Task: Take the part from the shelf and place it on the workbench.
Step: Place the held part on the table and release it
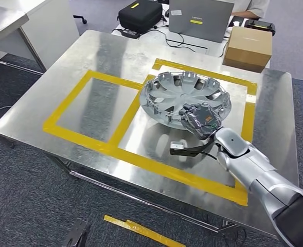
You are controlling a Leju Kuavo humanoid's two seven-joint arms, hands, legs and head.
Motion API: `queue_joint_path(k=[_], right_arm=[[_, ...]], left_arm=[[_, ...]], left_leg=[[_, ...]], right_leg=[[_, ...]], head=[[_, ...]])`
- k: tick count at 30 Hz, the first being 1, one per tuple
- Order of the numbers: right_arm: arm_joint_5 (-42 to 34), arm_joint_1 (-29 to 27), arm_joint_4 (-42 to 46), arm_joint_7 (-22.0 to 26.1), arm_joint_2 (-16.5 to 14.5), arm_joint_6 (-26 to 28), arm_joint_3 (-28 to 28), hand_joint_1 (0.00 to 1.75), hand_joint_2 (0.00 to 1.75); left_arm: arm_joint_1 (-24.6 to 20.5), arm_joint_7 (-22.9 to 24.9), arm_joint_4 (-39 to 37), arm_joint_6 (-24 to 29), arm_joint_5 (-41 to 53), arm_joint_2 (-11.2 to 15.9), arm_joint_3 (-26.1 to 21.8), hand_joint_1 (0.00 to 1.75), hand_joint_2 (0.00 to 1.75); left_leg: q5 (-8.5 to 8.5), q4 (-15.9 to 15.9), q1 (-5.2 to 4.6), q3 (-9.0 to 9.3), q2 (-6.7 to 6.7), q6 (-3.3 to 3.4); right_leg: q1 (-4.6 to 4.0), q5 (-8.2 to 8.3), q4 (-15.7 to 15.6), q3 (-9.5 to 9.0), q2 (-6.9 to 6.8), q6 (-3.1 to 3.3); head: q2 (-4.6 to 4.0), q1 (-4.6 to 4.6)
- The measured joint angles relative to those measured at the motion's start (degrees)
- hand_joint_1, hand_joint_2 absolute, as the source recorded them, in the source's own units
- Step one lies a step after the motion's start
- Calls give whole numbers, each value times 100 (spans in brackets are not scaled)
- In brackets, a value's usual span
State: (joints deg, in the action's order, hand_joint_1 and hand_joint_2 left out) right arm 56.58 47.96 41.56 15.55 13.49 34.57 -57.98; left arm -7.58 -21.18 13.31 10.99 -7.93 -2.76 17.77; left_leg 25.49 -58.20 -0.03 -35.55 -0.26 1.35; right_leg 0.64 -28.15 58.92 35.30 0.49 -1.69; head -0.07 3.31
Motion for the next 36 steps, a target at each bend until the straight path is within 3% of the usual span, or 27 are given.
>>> queue_joint_path(k=[1, 3, 5, 6, 7, 8, 10, 11, 14, 16, 19, 20, 21, 22, 24, 26, 29, 31, 34, 35, 36], right_arm=[[1, 13, -8, -28, 16, -9, -16, 175, 175], [-1, 23, -31, -73, 46, -36, -56, 175, 175], [-18, 5, -64, -82, 84, -62, -101, 87, 87], [-32, 0, -79, -76, 106, -70, -117, 44, 44], [-48, 5, -91, -68, 123, -75, -126, 0, 0], [-64, 16, -99, -60, 134, -75, -129, 0, 0], [-90, 53, -117, -46, 140, -70, -136, 0, 0], [-101, 64, -128, -41, 140, -64, -143, 0, 0], [-112, 74, -164, -35, 140, -50, -171, 0, 0], [-118, 89, -184, -35, 140, -48, -182, 0, 0], [-131, 94, -205, -34, 139, -47, -198, 0, 0], [-134, 89, -215, -33, 139, -47, -204, 0, 0], [-136, 86, -223, -31, 139, -46, -210, 0, 0], [-137, 85, -229, -29, 139, -46, -213, 0, 0], [-139, 91, -232, -29, 139, -45, -211, 0, 0], [-141, 104, -235, -29, 139, -44, -209, 0, 0], [-152, 106, -240, -27, 139, -39, -208, 0, 0], [-178, 107, -243, -18, 139, -25, -207, 0, 0], [-265, 87, -252, 6, 140, 16, -204, 0, 0], [-300, 66, -255, 18, 140, 33, -203, 0, 0], [-328, 44, -256, 27, 140, 52, -199, 0, 0]], left_arm=[[-4, 1, 0, 1, -1, -1, 0, 0, 0], [-11, 3, 0, 2, -3, 3, 1, 0, 0], [-9, 13, 0, 3, -2, -1, 5, 0, 87], [-8, 19, 0, 1, 1, -4, 9, 0, 131], [-8, 29, 0, -6, 8, -9, 15, 0, 175], [-12, 43, 0, -12, 17, -13, 25, 0, 175], [-28, 80, 0, 2, 42, -15, 46, 0, 175], [-35, 96, 0, 18, 48, -15, 54, 0, 131], [-40, 111, 0, 35, 33, -15, 59, 0, 0], [-42, 110, 0, 36, 30, -12, 62, 0, 0], [-37, 110, 0, 32, 22, -15, 73, 0, 0], [-33, 111, 0, 29, 19, -17, 76, 0, 0], [-30, 111, 0, 27, 17, -20, 79, 0, 0], [-30, 111, 0, 26, 16, -21, 81, 0, 0], [-39, 111, 0, 26, 14, -15, 83, 0, 0], [-47, 112, 0, 26, 13, -8, 85, 0, 0], [-41, 120, 0, 25, 12, -10, 88, 0, 0], [-51, 139, 0, 8, 7, -16, 90, 0, 0], [-53, 160, 0, -51, -10, -21, 91, 0, 0], [-43, 160, 0, -64, -18, -24, 91, 0, 0], [-34, 159, 0, -73, -24, -26, 92, 0, 0]], left_leg=[[-16, 27, 11, 12, 6, 31], [-26, 36, 15, 17, 12, 61], [-26, 30, 11, 17, 10, 69], [-24, 24, 11, 18, 7, 70], [-18, 14, 13, 21, 4, 68], [-8, 0, 14, 22, 1, 58], [19, -42, -10, 1, 1, 14], [22, -59, -22, -14, 2, -14], [19, -85, -23, -36, 5, -93], [201, -326, -10, -125, 8, -159], [719, -1371, 16, -555, 11, -230], [792, -1623, 19, -656, 11, -234], [763, -1679, 19, -666, 11, -227], [630, -1490, 18, -558, 11, -209], [296, -725, 7, -150, 10, -144], [154, -160, -18, 128, 9, -88], [108, -17, -33, 166, 13, -23], [22, 55, -12, 174, 25, 50], [-47, 83, -7, 119, 30, 113], [-61, 78, -10, 93, 30, 117], [-74, 73, -10, 70, 30, 114]], right_leg=[[1, -121, 189, 96, -3, -16], [4, -441, 872, 422, -9, -34], [4, -562, 1424, 703, -10, -51], [5, -474, 1423, 723, -12, -56], [6, -297, 1199, 634, -15, -56], [8, -90, 837, 476, -24, -53], [2, 137, 185, 141, -41, -34], [-3, 156, 29, 58, -44, -14], [-6, 155, -25, 37, -36, 76], [14, 170, -37, 22, -41, 142], [14, 173, -39, 20, -45, 183], [10, 174, -39, 22, -44, 185], [6, 176, -38, 22, -42, 186], [2, 178, -38, 19, -41, 186], [-7, 184, -38, 9, -40, 178], [-19, 199, -40, 20, -41, 139], [-9, 232, -64, 43, -43, 38], [-4, 78, 94, 121, -43, -27], [3, -494, 1086, 515, -42, -81], [5, -609, 1390, 632, -43, -95], [5, -626, 1509, 661, -44, -107]], head=[[0, 7], [0, 16], [0, 16], [0, 19], [0, 17], [0, 19], [0, 14], [0, 10], [0, 0], [0, -19], [0, -39], [0, -39], [0, -40], [0, -39], [0, -38], [0, -33], [0, -33], [0, -26], [0, -20], [0, -20], [0, -21]])
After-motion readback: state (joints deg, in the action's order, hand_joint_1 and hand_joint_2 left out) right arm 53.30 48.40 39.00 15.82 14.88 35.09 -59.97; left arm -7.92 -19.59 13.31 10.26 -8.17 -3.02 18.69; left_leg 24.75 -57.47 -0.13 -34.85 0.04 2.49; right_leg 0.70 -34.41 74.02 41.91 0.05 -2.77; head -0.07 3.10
